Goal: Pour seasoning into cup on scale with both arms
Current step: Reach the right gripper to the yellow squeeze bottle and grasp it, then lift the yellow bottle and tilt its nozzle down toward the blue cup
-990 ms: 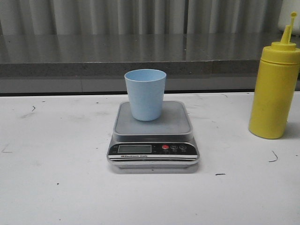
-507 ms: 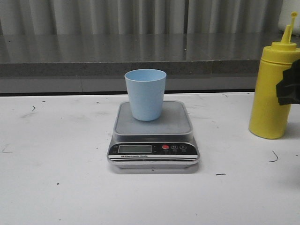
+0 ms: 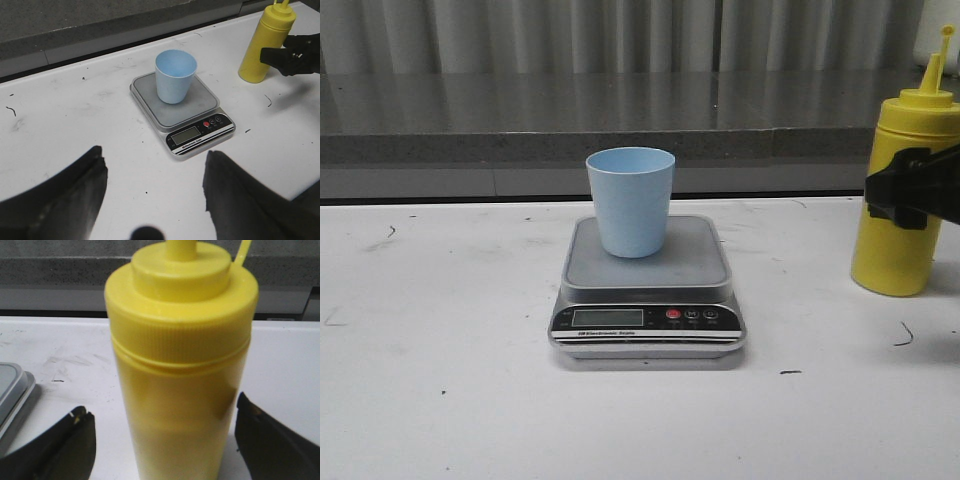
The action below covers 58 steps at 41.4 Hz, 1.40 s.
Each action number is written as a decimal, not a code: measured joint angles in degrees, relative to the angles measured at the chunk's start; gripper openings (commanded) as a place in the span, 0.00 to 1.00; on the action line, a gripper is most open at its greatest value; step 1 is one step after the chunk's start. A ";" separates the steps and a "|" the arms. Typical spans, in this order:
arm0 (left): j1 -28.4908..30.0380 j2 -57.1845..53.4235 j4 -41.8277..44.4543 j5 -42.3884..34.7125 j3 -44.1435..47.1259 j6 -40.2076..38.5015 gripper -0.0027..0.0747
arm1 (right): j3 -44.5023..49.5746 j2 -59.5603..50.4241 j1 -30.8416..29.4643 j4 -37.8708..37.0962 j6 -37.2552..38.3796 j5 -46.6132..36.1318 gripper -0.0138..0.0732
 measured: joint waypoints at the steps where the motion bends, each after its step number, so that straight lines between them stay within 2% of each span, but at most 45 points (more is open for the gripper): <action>1: 0.00 0.00 0.00 0.00 0.00 0.00 0.58 | -0.19 0.98 0.00 0.00 0.00 -0.90 0.84; 18: 0.00 0.00 0.00 0.00 0.00 0.00 0.58 | -10.00 13.78 0.00 1.48 0.00 -4.18 0.84; 22: 0.00 0.00 0.00 0.00 0.00 0.00 0.58 | -10.80 15.75 0.00 1.59 0.00 -4.31 0.74; 27: 0.00 0.00 0.00 0.00 0.00 0.00 0.58 | -11.07 16.43 -0.10 1.85 0.00 -4.44 0.55; 29: 0.00 0.00 0.00 0.00 0.00 0.00 0.58 | -11.07 16.43 -0.10 1.85 0.00 -4.44 0.51; 34: 0.00 0.00 0.00 0.00 0.00 0.00 0.58 | -11.07 15.60 -0.10 1.62 -0.13 -2.83 0.52; 40: 0.00 0.00 0.00 0.00 0.00 0.00 0.58 | -11.07 10.86 -0.23 -1.69 -2.01 5.36 0.52; 47: 0.00 0.00 0.00 0.00 0.00 0.00 0.58 | -11.51 0.21 -0.32 -8.32 -5.26 16.10 0.52; 53: 0.00 0.00 0.00 0.00 0.00 0.00 0.58 | -15.68 -7.52 0.04 -14.83 -7.00 30.39 0.52; 58: 0.00 0.00 0.00 0.00 0.00 0.00 0.58 | -22.26 -11.14 2.39 -21.68 -7.93 45.61 0.52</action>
